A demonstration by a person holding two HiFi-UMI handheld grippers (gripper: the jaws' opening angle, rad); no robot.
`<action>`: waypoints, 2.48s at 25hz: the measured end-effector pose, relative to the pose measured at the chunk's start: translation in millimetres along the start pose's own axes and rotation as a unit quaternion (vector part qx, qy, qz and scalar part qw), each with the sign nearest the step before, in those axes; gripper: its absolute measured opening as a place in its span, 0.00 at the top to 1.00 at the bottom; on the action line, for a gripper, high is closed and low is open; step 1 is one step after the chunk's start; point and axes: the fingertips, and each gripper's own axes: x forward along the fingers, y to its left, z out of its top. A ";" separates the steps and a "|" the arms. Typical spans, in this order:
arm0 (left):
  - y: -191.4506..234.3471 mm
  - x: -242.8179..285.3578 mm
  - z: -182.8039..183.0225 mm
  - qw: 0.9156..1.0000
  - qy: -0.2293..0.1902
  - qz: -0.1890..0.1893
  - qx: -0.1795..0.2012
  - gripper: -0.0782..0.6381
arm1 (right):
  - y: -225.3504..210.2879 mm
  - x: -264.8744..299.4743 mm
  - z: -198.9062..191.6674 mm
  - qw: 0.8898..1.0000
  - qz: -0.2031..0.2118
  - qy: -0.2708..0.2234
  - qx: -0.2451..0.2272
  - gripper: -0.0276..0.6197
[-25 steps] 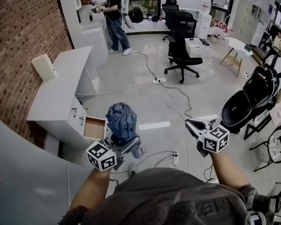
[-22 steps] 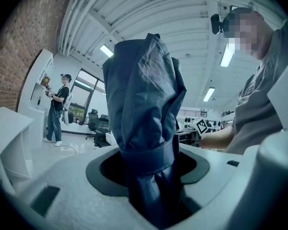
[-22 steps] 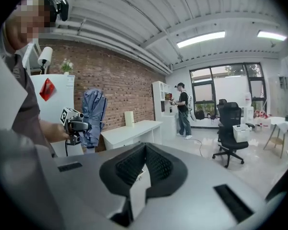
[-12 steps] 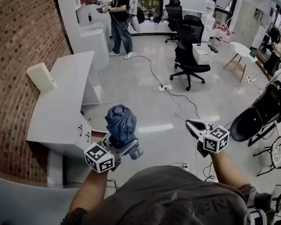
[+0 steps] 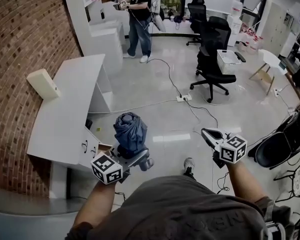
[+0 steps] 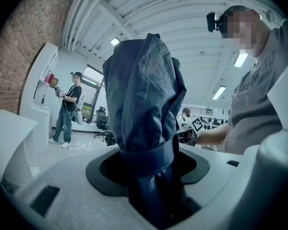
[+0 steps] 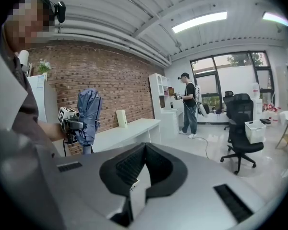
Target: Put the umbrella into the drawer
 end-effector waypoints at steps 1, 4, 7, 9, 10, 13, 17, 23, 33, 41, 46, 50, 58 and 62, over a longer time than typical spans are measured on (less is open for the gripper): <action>5.6 15.7 1.3 1.000 0.000 0.005 0.001 0.54 | -19.0 7.0 0.3 1.000 0.008 0.000 0.001 0.97; 25.7 68.3 5.7 1.000 -0.001 0.022 0.003 0.54 | -79.3 31.2 4.4 0.999 0.033 0.001 0.000 0.97; 45.5 126.9 9.0 0.999 -0.002 0.046 -0.007 0.54 | -142.2 52.5 13.6 0.998 0.060 0.004 0.000 0.97; 57.2 168.3 13.5 0.998 -0.005 0.061 -0.016 0.54 | -183.2 63.3 22.7 0.997 0.079 0.011 -0.003 0.97; 63.4 188.7 16.3 0.997 -0.006 0.069 -0.019 0.54 | -202.4 68.5 27.5 0.996 0.089 0.015 -0.008 0.97; 77.4 243.4 23.7 0.996 -0.002 0.087 -0.022 0.54 | -252.0 82.0 37.9 0.993 0.113 0.024 -0.015 0.97; 92.2 292.8 32.2 0.995 0.007 0.096 -0.022 0.54 | -292.0 99.9 45.5 0.991 0.132 0.022 -0.010 0.97; 117.9 324.7 32.2 0.995 0.033 0.089 -0.031 0.54 | -315.5 124.6 35.9 0.990 0.141 0.024 0.008 0.97; 195.1 280.8 32.3 0.999 0.025 0.013 -0.034 0.54 | -282.9 158.9 46.6 0.998 0.050 0.028 0.014 0.97; 254.1 189.1 9.7 0.998 0.056 -0.009 -0.013 0.54 | -215.9 189.5 48.7 0.998 0.004 0.045 0.033 0.97; 266.6 178.6 -24.0 0.997 0.048 0.054 -0.027 0.54 | -228.7 207.9 53.7 0.997 0.047 0.055 0.003 0.97; 259.1 198.4 -49.9 0.993 0.032 0.110 -0.042 0.54 | -264.7 215.1 52.8 0.994 0.088 0.065 -0.031 0.97; 263.3 198.3 -140.4 0.969 0.064 0.207 -0.115 0.54 | -269.6 260.4 11.2 0.978 0.162 0.110 -0.065 0.97; 288.8 164.7 -179.8 0.955 0.079 0.244 -0.146 0.54 | -254.7 305.8 -12.9 0.974 0.181 0.119 -0.063 0.97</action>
